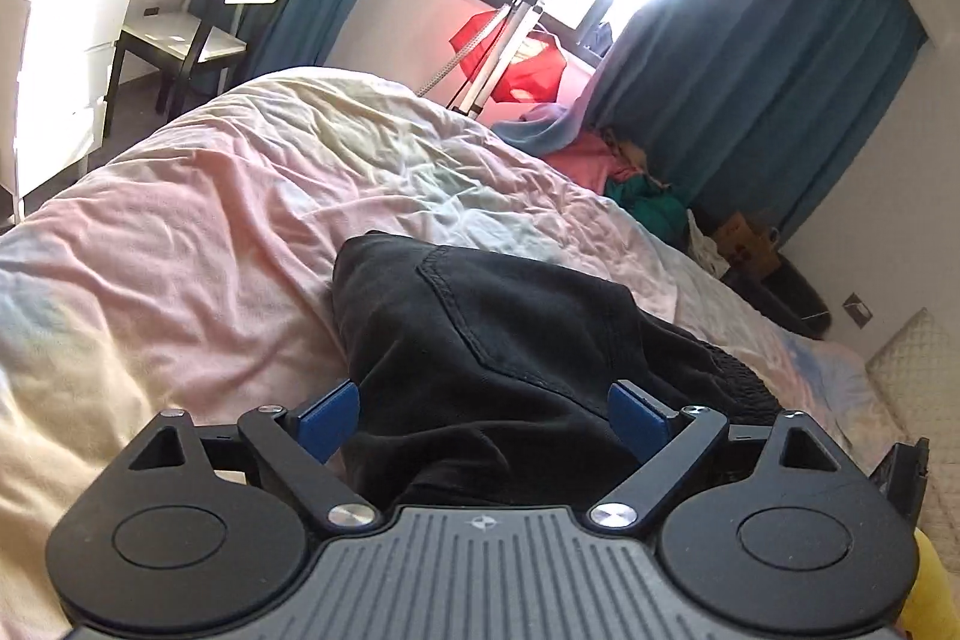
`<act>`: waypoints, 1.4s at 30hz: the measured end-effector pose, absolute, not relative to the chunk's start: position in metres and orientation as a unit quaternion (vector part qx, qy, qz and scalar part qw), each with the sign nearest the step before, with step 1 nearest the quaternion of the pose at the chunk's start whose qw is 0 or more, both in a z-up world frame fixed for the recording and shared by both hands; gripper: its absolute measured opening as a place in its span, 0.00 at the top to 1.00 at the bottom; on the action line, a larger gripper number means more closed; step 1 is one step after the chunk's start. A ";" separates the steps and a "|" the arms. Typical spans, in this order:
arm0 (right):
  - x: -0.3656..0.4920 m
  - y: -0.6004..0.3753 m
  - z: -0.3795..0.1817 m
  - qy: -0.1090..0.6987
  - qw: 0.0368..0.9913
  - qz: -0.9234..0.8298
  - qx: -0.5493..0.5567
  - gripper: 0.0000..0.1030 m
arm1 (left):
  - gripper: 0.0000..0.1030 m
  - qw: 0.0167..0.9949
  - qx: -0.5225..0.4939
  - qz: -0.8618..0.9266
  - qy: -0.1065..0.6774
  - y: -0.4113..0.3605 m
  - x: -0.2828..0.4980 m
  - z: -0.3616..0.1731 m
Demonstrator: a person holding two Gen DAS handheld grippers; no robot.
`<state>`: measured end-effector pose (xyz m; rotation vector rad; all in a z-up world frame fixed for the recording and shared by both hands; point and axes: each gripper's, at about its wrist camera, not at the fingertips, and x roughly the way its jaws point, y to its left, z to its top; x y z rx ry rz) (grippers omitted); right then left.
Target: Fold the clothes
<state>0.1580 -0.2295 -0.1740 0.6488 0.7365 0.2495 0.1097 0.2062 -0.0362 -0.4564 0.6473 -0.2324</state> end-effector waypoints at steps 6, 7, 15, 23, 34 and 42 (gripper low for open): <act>0.163 -0.221 -0.166 0.352 0.881 0.117 0.293 0.46 | 0.08 0.865 -0.266 -0.127 0.406 0.217 0.156 -0.077; 0.164 -0.219 -0.165 0.352 0.882 0.116 0.290 0.46 | 0.08 0.856 -0.275 -0.130 0.418 0.218 0.161 -0.086; 0.167 -0.218 -0.164 0.350 0.887 0.115 0.280 0.46 | 0.07 0.804 -0.355 -0.166 0.447 0.222 0.176 -0.123; 0.163 -0.213 -0.168 0.342 0.890 0.111 0.281 0.48 | 0.32 0.835 -0.324 -0.162 0.414 0.211 0.167 -0.121; 0.149 -0.240 -0.085 0.274 0.909 0.131 0.284 0.64 | 0.53 0.850 -0.326 -0.190 0.368 0.178 0.157 -0.032; 0.172 -0.357 -0.013 0.212 0.915 0.083 0.334 0.64 | 0.52 0.855 -0.292 -0.263 0.338 0.036 0.246 0.054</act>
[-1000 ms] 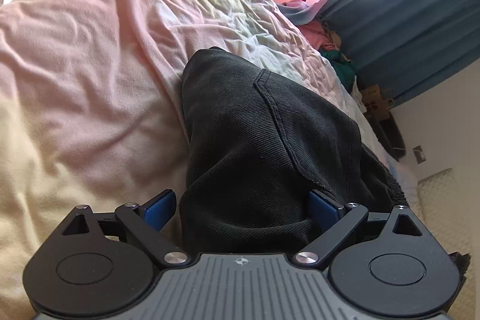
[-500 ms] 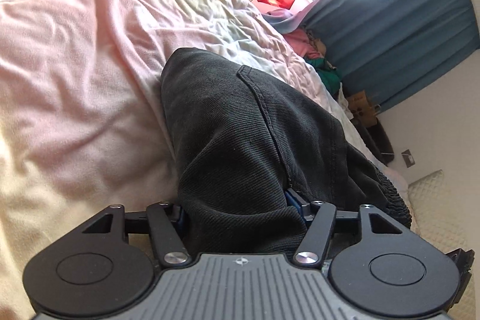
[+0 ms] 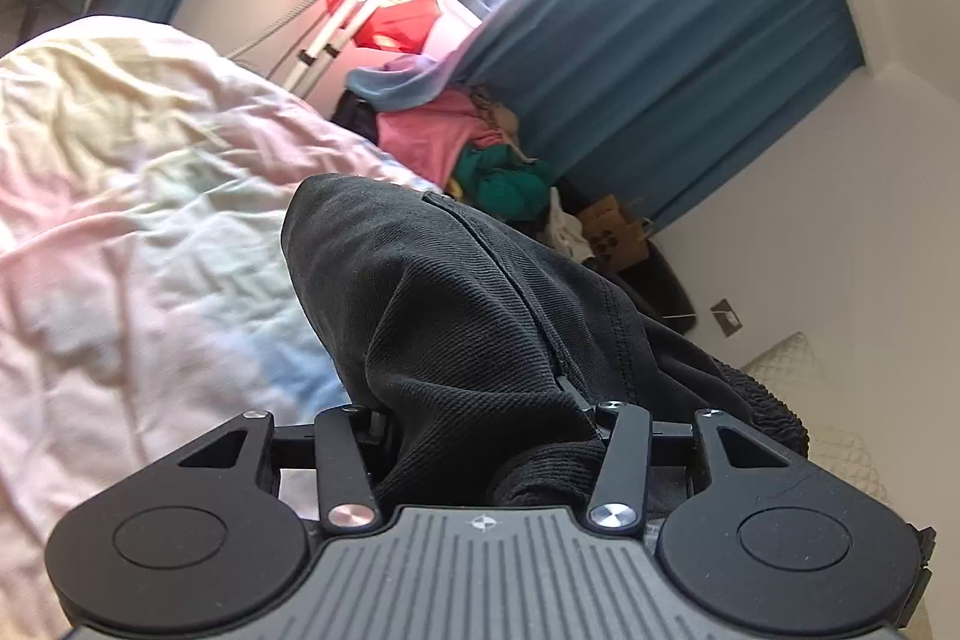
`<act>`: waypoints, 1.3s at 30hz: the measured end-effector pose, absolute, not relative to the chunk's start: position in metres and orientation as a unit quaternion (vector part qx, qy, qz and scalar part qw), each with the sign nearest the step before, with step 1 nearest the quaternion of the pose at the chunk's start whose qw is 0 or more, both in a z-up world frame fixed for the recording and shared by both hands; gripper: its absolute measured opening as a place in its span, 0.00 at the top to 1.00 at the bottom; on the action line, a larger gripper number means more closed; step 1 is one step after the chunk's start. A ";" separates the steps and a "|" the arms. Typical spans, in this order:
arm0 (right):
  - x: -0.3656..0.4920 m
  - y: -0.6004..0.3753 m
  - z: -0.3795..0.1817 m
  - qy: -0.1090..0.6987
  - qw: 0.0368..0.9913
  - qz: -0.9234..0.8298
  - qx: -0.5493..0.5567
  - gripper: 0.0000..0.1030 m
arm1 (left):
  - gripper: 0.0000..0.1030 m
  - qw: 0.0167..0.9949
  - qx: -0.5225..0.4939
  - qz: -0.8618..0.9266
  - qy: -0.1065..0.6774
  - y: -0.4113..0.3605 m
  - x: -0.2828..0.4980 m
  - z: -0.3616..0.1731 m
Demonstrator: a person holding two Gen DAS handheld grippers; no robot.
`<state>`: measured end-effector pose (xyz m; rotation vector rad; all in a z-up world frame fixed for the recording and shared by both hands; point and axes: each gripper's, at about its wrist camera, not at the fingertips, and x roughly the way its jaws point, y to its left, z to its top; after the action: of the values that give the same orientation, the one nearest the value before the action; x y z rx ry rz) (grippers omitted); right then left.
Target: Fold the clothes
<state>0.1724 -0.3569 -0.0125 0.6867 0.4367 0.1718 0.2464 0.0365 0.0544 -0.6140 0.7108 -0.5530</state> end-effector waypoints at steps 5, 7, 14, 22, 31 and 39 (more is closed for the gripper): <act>0.224 -0.458 0.004 0.217 0.913 0.009 0.346 0.64 | 0.52 0.840 -0.258 -0.307 0.364 -0.092 0.344 0.056; 0.246 -0.493 -0.004 0.226 0.908 -0.019 0.351 0.64 | 0.51 0.834 -0.247 -0.318 0.377 -0.144 0.383 0.046; 0.302 -0.584 -0.082 0.263 0.872 -0.094 0.402 0.64 | 0.51 0.814 -0.210 -0.327 0.431 -0.251 0.463 -0.035; 0.311 -0.583 -0.163 0.364 0.832 -0.112 0.402 0.63 | 0.43 0.814 -0.124 -0.339 0.455 -0.245 0.465 -0.136; 0.274 -0.565 -0.173 0.400 0.782 -0.146 0.456 0.45 | 0.32 0.846 -0.074 -0.302 0.434 -0.222 0.409 -0.093; 0.201 -0.525 -0.059 0.355 0.847 -0.130 0.373 0.45 | 0.20 0.886 -0.014 -0.271 0.376 -0.191 0.315 0.033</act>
<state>0.2006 -0.5253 -0.0592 0.7860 0.7486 -0.2750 0.3153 -0.1914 0.0328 -0.0282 0.7827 -0.5646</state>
